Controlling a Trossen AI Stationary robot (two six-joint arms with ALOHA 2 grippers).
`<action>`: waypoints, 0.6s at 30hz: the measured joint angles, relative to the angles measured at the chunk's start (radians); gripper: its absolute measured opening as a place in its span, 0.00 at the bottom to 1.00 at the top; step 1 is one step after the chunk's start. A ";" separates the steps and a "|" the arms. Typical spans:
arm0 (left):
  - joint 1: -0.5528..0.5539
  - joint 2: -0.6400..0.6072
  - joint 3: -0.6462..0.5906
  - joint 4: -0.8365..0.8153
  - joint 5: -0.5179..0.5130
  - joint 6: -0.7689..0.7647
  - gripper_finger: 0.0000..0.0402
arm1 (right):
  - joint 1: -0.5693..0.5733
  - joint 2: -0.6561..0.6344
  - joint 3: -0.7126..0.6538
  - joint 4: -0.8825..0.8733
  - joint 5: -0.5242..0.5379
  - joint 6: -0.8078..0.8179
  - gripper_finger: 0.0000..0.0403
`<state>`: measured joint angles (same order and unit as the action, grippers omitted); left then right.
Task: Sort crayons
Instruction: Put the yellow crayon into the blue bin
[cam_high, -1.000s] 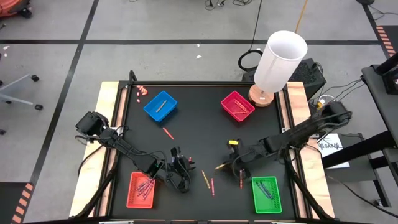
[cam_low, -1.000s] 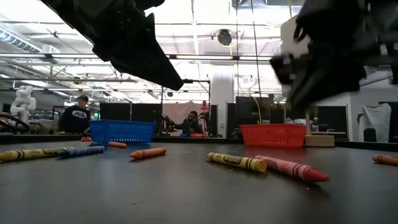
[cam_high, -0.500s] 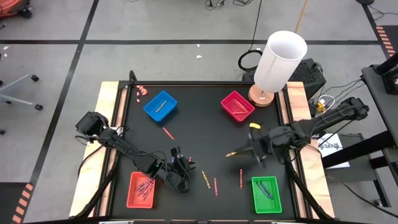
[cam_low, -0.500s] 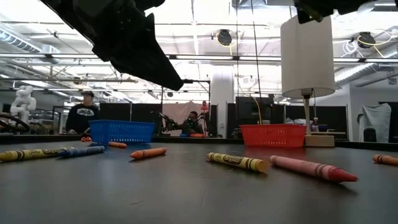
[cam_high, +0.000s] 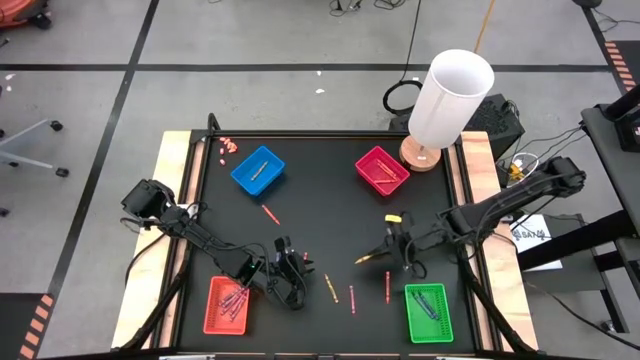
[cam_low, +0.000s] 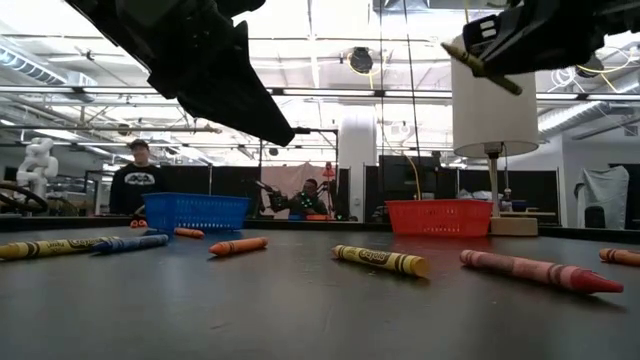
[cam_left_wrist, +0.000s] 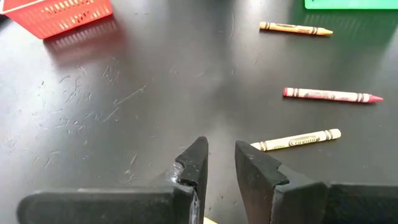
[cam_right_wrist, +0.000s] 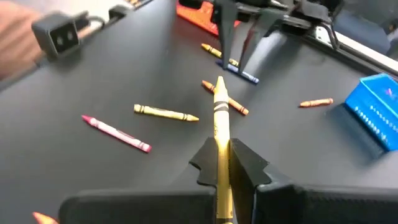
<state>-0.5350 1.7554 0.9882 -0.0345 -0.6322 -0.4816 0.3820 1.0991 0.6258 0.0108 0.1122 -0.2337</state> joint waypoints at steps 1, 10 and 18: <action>0.000 0.000 0.000 0.000 0.000 0.000 0.20 | 0.000 0.015 0.000 0.011 0.000 -0.026 0.00; 0.000 0.000 0.000 -0.002 0.001 0.000 0.20 | 0.002 0.071 0.000 0.038 0.047 -0.205 0.00; 0.000 -0.005 0.001 0.113 0.002 0.131 0.20 | 0.002 0.071 0.000 0.041 0.049 -0.244 0.00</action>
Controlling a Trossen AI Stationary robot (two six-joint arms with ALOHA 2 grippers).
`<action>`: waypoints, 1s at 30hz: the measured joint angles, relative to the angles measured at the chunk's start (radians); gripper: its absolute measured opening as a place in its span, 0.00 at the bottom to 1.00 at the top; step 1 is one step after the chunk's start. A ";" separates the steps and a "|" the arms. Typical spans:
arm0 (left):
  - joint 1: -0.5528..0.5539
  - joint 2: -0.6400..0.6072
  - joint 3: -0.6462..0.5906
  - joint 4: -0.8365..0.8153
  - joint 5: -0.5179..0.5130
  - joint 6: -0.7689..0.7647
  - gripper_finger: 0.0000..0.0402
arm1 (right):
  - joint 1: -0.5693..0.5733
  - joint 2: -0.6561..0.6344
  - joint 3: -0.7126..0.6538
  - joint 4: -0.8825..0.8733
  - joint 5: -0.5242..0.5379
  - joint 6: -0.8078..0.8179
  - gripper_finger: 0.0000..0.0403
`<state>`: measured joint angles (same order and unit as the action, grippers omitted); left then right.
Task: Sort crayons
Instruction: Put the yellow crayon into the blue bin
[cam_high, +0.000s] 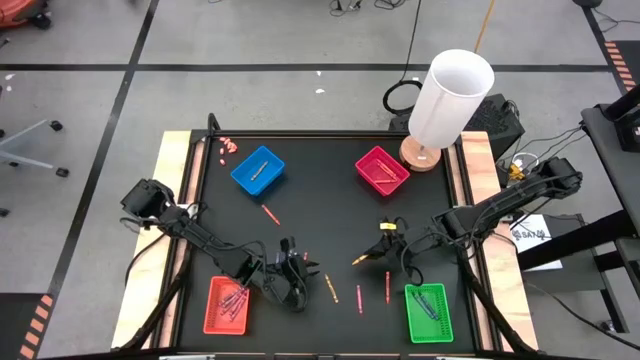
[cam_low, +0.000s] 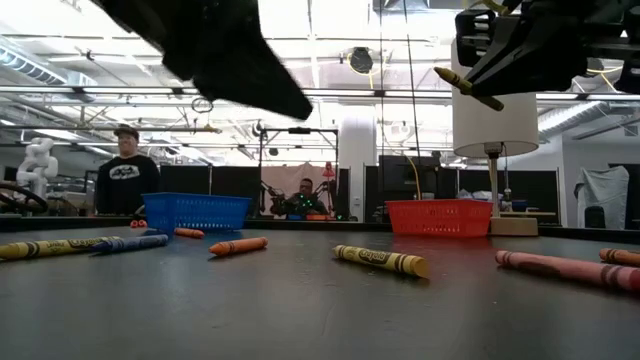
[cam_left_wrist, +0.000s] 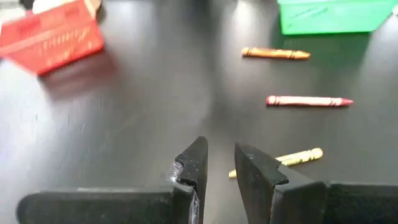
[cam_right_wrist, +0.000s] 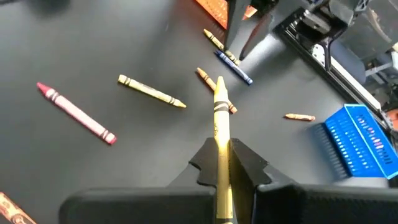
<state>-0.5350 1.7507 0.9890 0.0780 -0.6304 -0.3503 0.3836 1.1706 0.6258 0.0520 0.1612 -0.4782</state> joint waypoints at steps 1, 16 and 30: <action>0.000 0.000 0.000 0.022 0.000 0.033 0.20 | 0.000 0.000 0.000 0.002 0.000 0.017 0.00; -0.004 -0.242 0.167 -0.202 -0.092 0.361 0.20 | -0.099 0.037 0.000 0.259 -0.005 0.228 0.00; 0.085 -0.314 0.166 -0.400 -0.114 0.384 0.20 | -0.243 0.427 0.000 0.861 -0.008 0.250 0.00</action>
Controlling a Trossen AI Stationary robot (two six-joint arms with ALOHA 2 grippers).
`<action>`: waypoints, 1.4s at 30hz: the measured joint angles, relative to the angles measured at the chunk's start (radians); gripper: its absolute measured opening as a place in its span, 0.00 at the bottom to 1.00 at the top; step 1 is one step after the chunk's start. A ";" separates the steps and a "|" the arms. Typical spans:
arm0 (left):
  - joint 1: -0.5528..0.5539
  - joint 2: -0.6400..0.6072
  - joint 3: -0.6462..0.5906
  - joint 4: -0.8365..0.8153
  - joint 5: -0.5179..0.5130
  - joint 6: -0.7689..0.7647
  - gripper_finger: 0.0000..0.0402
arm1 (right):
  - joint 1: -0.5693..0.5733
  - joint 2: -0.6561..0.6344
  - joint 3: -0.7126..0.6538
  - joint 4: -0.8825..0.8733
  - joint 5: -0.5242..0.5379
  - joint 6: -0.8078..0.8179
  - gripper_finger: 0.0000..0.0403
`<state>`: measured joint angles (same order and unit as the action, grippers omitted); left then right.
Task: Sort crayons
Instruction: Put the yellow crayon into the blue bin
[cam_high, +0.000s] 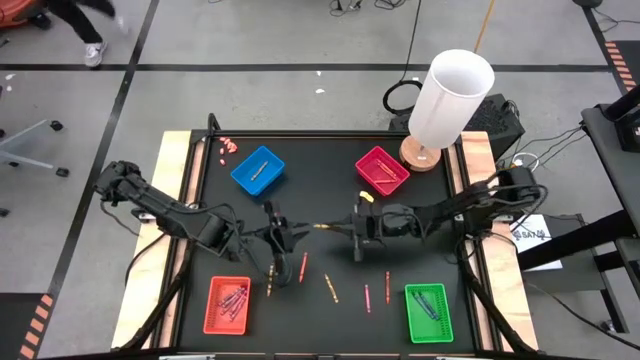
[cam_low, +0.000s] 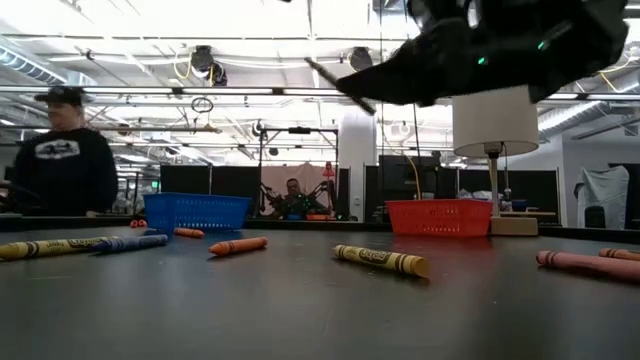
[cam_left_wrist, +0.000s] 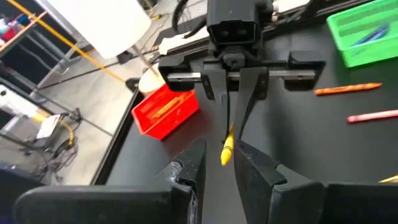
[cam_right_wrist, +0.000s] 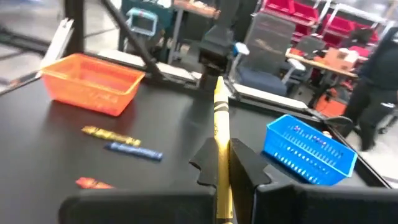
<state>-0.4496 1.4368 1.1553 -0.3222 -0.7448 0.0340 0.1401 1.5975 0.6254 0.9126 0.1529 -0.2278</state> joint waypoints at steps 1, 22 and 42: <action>0.008 0.000 0.000 -0.005 0.000 0.005 0.20 | -0.010 0.023 0.000 0.031 0.000 0.005 0.00; -0.011 0.000 -0.040 0.235 0.273 0.174 0.20 | -0.005 0.085 0.000 0.210 -0.027 0.115 0.00; -0.256 0.001 -0.311 0.887 -0.002 0.182 0.20 | 0.147 0.079 0.000 0.396 -0.026 0.059 0.00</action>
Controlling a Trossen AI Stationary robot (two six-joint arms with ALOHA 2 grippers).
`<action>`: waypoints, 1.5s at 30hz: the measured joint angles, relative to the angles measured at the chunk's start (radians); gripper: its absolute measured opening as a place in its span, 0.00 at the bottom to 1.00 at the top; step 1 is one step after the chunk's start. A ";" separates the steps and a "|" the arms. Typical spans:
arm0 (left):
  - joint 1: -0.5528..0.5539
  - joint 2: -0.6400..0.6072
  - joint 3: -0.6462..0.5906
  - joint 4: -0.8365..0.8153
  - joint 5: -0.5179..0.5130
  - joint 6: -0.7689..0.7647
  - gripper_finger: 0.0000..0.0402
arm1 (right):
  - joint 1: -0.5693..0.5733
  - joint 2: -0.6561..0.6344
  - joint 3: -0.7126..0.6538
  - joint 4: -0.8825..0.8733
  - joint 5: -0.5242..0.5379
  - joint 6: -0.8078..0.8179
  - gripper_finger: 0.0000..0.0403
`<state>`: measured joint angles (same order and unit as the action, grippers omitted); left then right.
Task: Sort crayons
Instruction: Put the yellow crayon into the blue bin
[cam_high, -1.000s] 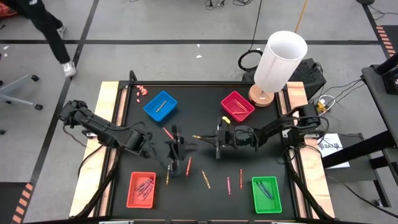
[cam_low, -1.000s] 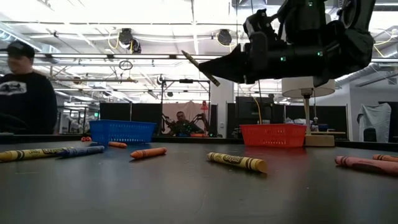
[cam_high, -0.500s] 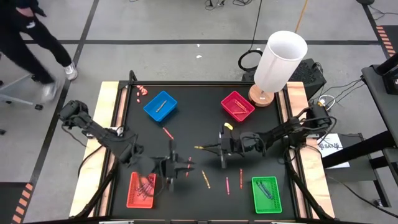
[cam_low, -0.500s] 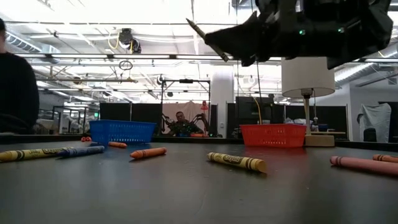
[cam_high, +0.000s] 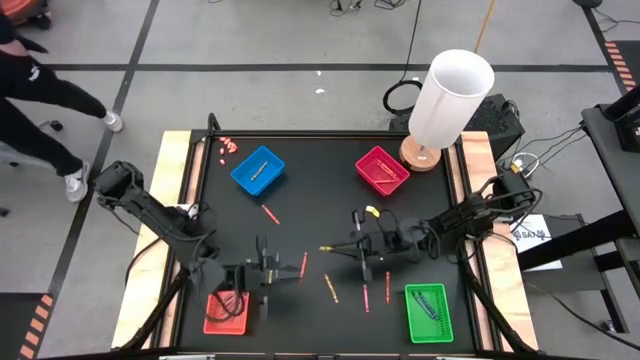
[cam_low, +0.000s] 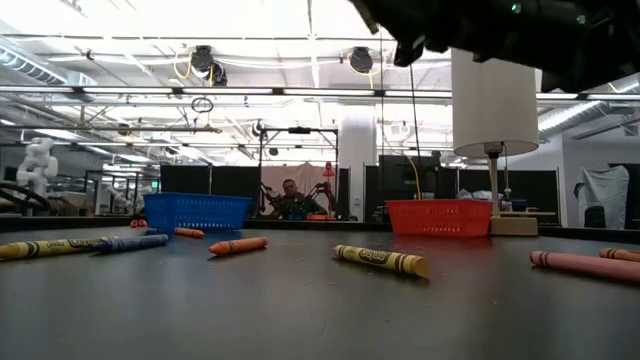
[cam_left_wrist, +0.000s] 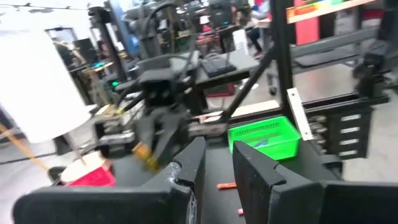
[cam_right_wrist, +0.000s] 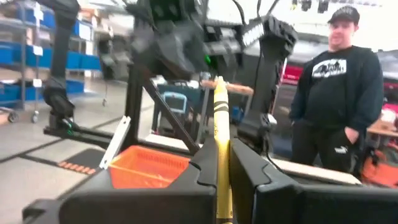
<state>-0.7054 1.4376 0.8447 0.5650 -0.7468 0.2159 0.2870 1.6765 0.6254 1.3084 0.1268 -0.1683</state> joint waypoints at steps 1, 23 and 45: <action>0.013 0.000 -0.010 0.006 -0.005 -0.005 0.20 | 0.003 0.001 0.000 0.014 0.000 -0.002 0.00; 0.208 0.087 -0.049 0.140 0.088 -0.123 0.59 | 0.003 0.000 0.000 0.059 0.000 -0.030 0.00; 0.259 0.186 -0.043 0.410 0.227 -0.044 0.59 | 0.003 0.001 0.000 0.056 0.003 -0.056 0.01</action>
<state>-0.4461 1.6238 0.8021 0.9748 -0.5194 0.1715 0.2897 1.6772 0.6254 1.3647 0.1295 -0.2245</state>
